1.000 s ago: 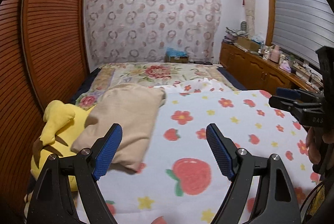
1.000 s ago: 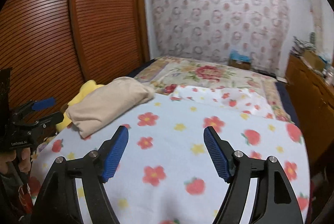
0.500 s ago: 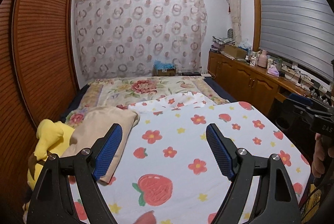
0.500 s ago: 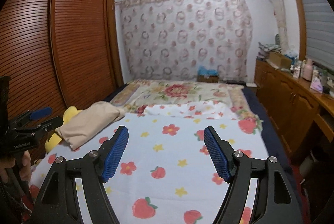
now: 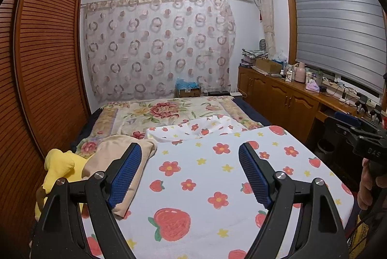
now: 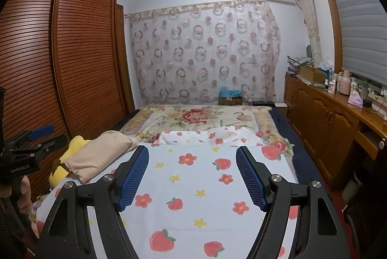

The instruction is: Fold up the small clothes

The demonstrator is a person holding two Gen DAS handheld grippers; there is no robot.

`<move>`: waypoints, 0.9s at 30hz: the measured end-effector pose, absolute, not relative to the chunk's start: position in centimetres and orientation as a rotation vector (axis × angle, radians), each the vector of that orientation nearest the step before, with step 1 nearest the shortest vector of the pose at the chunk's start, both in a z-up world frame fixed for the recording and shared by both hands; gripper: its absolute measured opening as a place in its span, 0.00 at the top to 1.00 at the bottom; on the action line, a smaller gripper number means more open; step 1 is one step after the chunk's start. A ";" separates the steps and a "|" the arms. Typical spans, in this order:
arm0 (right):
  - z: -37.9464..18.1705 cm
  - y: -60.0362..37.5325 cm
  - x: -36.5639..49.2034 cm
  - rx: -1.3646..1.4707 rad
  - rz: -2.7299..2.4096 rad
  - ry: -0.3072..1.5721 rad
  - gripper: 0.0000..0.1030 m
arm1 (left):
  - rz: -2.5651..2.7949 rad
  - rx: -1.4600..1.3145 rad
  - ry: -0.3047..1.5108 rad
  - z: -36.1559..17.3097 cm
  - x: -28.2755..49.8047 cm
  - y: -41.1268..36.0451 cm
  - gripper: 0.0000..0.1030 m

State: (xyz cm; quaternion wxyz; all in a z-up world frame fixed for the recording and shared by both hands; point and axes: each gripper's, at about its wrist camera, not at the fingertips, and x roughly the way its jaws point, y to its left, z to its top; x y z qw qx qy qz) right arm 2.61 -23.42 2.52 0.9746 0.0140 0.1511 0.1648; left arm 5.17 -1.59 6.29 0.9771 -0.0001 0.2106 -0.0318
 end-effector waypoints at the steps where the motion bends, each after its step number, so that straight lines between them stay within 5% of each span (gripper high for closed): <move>1: 2.5 -23.3 2.6 0.028 0.329 0.304 0.26 | -0.064 0.000 0.424 6.3 5.2 -1.6 0.19; 27: 2.7 -24.7 2.6 0.028 0.315 0.288 0.26 | -0.065 -0.001 0.422 6.3 5.0 -1.7 0.19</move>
